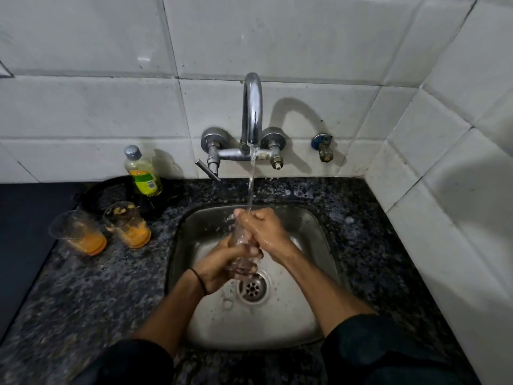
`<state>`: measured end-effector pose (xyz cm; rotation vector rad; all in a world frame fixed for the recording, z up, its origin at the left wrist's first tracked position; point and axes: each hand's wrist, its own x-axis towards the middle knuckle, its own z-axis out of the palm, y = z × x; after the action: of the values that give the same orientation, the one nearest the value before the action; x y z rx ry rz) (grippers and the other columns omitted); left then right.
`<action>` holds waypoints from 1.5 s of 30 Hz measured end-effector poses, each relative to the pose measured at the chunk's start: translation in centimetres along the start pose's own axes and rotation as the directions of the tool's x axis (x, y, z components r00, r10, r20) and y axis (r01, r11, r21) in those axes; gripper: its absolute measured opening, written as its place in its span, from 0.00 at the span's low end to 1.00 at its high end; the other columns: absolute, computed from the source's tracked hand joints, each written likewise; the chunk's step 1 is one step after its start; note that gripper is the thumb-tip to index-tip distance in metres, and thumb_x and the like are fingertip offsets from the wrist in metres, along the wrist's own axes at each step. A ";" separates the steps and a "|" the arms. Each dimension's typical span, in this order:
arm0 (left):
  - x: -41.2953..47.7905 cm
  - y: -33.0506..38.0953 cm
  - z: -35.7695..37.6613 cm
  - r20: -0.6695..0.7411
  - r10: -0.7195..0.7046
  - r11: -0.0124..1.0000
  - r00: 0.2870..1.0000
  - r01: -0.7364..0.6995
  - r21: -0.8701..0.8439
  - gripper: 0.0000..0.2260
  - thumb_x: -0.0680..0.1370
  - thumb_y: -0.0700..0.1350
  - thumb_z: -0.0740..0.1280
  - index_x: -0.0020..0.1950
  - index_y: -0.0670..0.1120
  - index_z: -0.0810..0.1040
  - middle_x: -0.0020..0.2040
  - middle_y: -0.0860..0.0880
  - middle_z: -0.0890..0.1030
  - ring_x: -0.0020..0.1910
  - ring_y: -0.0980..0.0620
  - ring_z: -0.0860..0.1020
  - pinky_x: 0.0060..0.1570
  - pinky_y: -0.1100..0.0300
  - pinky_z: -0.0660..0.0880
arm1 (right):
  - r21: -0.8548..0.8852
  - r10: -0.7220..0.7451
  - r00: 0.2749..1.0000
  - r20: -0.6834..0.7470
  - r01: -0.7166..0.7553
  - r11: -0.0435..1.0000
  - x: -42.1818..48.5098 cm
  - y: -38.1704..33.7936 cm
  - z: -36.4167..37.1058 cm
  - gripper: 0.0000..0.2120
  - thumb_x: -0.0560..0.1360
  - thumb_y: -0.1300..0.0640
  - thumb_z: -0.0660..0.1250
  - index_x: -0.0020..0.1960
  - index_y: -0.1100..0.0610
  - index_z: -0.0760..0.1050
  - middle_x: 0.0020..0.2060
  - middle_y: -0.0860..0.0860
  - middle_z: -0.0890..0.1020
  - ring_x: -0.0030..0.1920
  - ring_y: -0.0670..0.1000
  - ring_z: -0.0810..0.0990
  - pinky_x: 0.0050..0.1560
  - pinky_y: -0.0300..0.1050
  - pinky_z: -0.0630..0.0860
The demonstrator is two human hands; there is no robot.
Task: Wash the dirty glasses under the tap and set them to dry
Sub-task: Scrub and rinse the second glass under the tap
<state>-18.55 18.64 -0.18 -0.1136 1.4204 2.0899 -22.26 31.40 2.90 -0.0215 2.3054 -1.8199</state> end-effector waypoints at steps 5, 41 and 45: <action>0.9 0.2 0.5 -0.256 0.290 0.760 0.922 -0.059 0.647 0.27 0.67 0.46 0.74 0.64 0.53 0.70 0.44 0.47 0.82 0.36 0.47 0.81 0.33 0.51 0.79 | -0.291 0.039 0.987 -0.154 -0.083 0.953 0.7 -0.5 1.2 0.23 0.81 0.45 0.63 0.30 0.54 0.74 0.25 0.49 0.78 0.28 0.50 0.78 0.35 0.49 0.79; 5.8 0.6 -1.1 -0.286 -0.107 0.839 0.952 -0.068 -0.539 0.17 0.84 0.47 0.53 0.47 0.40 0.77 0.36 0.41 0.82 0.34 0.47 0.83 0.33 0.58 0.80 | -0.740 0.011 0.743 0.670 0.668 -0.083 -0.7 -1.9 -2.4 0.34 0.77 0.65 0.61 0.79 0.45 0.58 0.80 0.45 0.56 0.80 0.47 0.51 0.75 0.68 0.34; 6.3 0.4 -0.5 -0.355 -0.070 0.886 0.932 -0.105 -0.451 0.12 0.80 0.46 0.61 0.49 0.41 0.80 0.43 0.40 0.84 0.40 0.46 0.84 0.36 0.56 0.81 | -0.855 -0.026 0.899 0.436 0.423 0.299 -0.7 -0.5 -0.7 0.26 0.73 0.66 0.65 0.70 0.54 0.71 0.67 0.54 0.75 0.69 0.56 0.74 0.73 0.56 0.66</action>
<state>-24.00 20.79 -2.47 -0.7173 1.0748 2.4808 -21.71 32.06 3.70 -0.8236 2.7708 -0.1456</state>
